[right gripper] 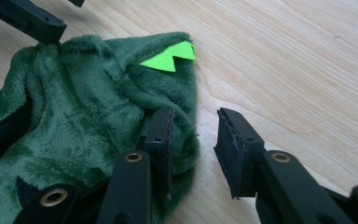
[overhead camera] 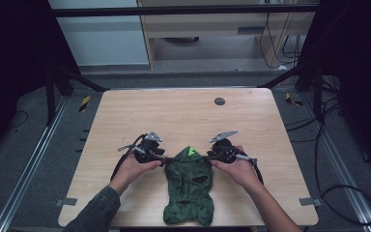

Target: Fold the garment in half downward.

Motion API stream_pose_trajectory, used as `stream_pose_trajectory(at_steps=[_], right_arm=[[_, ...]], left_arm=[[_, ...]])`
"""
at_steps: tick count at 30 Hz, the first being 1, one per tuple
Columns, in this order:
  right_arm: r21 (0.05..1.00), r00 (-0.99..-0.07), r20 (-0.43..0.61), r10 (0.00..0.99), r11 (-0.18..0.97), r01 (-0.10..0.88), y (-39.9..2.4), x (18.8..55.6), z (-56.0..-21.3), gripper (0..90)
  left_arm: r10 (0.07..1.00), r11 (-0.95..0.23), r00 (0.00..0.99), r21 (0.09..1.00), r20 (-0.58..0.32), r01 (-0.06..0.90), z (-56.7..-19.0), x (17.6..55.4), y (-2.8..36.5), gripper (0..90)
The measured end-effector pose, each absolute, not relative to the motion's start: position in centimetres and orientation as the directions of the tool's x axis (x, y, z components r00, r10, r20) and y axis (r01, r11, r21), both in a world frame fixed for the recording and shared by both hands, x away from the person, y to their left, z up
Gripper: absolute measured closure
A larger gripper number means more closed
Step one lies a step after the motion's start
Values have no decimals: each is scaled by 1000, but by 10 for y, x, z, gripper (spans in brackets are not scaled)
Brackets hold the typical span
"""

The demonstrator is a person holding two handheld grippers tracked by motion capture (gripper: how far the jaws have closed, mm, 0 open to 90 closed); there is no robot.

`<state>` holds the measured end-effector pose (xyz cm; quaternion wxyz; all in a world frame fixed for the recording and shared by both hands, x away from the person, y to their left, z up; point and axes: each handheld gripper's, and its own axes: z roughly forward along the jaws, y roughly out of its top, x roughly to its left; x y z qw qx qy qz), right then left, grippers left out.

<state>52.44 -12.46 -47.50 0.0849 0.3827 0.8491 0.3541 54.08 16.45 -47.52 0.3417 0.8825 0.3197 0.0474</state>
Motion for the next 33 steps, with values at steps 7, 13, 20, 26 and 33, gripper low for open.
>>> stream_pose_trajectory(at_steps=[7,13,20,26,33], right_arm=[[638,-694,133,708,474,607,-120,527,-482,610],[621,-700,115,704,499,604,-115,524,-488,587],[624,-711,82,698,520,583,-112,520,-489,602],[608,-730,72,679,550,572,-105,518,-488,749],[590,-732,98,674,553,588,-104,519,-486,853]], left_arm=[[581,-583,801,613,-144,533,-480,543,158,482],[580,-602,804,597,-130,530,-484,543,155,503],[559,-596,814,605,-158,527,-486,542,155,590],[538,-609,826,599,-170,520,-486,538,150,761],[535,-623,829,587,-164,518,-486,534,149,875]])
